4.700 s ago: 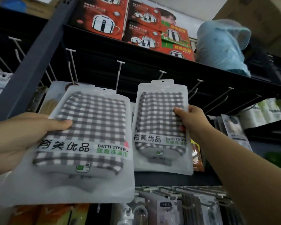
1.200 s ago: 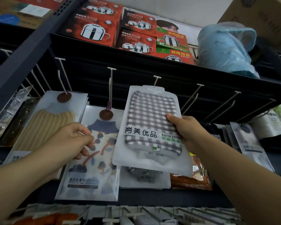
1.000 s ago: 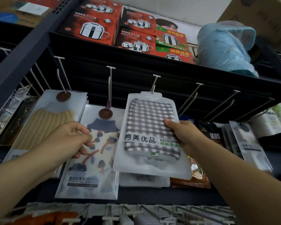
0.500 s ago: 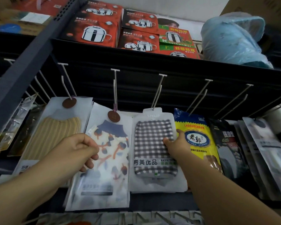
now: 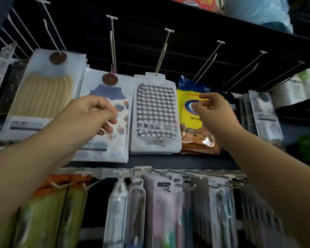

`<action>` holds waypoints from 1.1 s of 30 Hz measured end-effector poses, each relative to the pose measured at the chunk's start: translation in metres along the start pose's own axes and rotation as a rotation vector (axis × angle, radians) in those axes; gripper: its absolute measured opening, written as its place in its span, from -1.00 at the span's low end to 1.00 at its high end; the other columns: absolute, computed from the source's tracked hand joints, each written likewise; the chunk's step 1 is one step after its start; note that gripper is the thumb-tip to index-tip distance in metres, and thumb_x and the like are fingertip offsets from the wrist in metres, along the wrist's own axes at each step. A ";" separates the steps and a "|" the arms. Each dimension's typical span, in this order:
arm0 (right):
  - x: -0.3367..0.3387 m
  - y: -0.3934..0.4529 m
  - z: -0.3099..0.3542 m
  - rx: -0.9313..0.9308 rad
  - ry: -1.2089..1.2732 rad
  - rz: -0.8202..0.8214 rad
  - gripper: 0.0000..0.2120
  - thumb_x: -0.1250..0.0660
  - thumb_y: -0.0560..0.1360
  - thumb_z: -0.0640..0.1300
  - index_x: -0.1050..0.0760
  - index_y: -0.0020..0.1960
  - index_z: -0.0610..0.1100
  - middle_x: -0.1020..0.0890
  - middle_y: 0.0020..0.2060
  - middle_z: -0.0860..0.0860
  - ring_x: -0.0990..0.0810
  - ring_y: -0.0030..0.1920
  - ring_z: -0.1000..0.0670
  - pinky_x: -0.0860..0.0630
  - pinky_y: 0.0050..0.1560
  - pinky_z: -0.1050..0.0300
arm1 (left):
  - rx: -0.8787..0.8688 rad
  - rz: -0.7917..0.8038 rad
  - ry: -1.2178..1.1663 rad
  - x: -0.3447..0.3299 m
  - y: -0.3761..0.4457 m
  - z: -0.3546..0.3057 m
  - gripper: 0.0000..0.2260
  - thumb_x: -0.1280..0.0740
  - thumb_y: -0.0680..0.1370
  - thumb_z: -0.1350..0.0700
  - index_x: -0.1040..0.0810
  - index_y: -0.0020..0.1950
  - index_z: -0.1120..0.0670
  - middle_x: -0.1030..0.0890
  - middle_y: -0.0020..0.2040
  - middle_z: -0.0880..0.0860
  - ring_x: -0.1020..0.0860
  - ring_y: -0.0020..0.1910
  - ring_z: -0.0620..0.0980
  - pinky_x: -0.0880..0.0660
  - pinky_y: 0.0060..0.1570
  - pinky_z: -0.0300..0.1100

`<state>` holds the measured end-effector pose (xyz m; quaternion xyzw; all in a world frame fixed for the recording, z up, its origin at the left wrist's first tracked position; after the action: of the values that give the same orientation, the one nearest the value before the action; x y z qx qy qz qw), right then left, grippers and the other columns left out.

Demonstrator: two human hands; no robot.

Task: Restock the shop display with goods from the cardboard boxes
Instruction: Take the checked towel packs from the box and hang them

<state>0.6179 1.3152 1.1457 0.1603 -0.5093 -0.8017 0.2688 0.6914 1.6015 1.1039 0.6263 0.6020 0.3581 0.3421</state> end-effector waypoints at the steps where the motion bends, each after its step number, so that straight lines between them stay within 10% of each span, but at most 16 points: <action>1: 0.013 -0.012 0.002 0.003 0.027 0.001 -0.74 -0.33 0.55 -0.07 -0.42 0.22 -0.02 -0.53 -0.19 0.12 -0.59 -0.13 0.00 -0.57 -0.11 -0.04 | -0.008 0.008 -0.025 -0.005 -0.007 -0.002 -0.86 -0.30 0.55 0.23 -0.56 -0.20 0.09 -0.63 -0.38 -0.04 -0.58 -0.40 -0.10 -0.51 -0.21 -0.14; 15: 0.150 -0.281 -0.069 -0.250 -0.036 0.111 -0.81 -0.41 0.47 -0.04 -0.49 0.05 0.12 -0.64 -0.20 0.15 -0.62 -0.12 0.13 -0.52 -0.09 0.29 | 0.203 0.397 -0.399 -0.151 -0.240 0.031 -0.88 -0.35 0.49 0.23 -0.52 -0.19 0.02 -0.64 -0.33 -0.03 -0.57 -0.38 -0.12 -0.52 -0.30 -0.27; 29: 0.376 -0.690 -0.167 -1.212 -0.430 -0.327 -0.78 -0.36 0.50 -0.32 -0.50 0.04 -0.04 -0.58 -0.23 0.00 -0.56 -0.28 0.16 -0.49 -0.27 0.34 | 0.799 1.185 -0.372 -0.337 -0.625 0.116 -0.89 -0.27 0.57 0.26 -0.49 -0.11 0.08 -0.60 -0.18 0.14 -0.57 -0.26 0.01 -0.55 -0.17 -0.12; 33: 0.415 -0.800 -0.167 -1.505 -0.528 -0.385 -0.80 -0.38 0.51 -0.21 -0.49 0.08 0.02 -0.61 -0.11 -0.03 -0.62 -0.09 -0.04 -0.58 -0.12 0.07 | 0.930 1.367 -0.278 -0.358 -0.732 0.139 -0.80 -0.26 0.56 0.33 -0.46 -0.16 0.05 -0.57 -0.16 0.21 -0.55 -0.20 0.03 -0.50 -0.24 -0.26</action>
<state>0.1590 1.2161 0.3585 -0.1723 0.1546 -0.9723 0.0335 0.4317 1.2739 0.3905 0.9691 0.1286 0.1211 -0.1724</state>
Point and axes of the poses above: each hand's wrist, its own y-axis towards the middle knuckle, its own x-axis out of the back of the hand, z = x × y, the point moved 9 cm from there along y, towards the middle knuckle
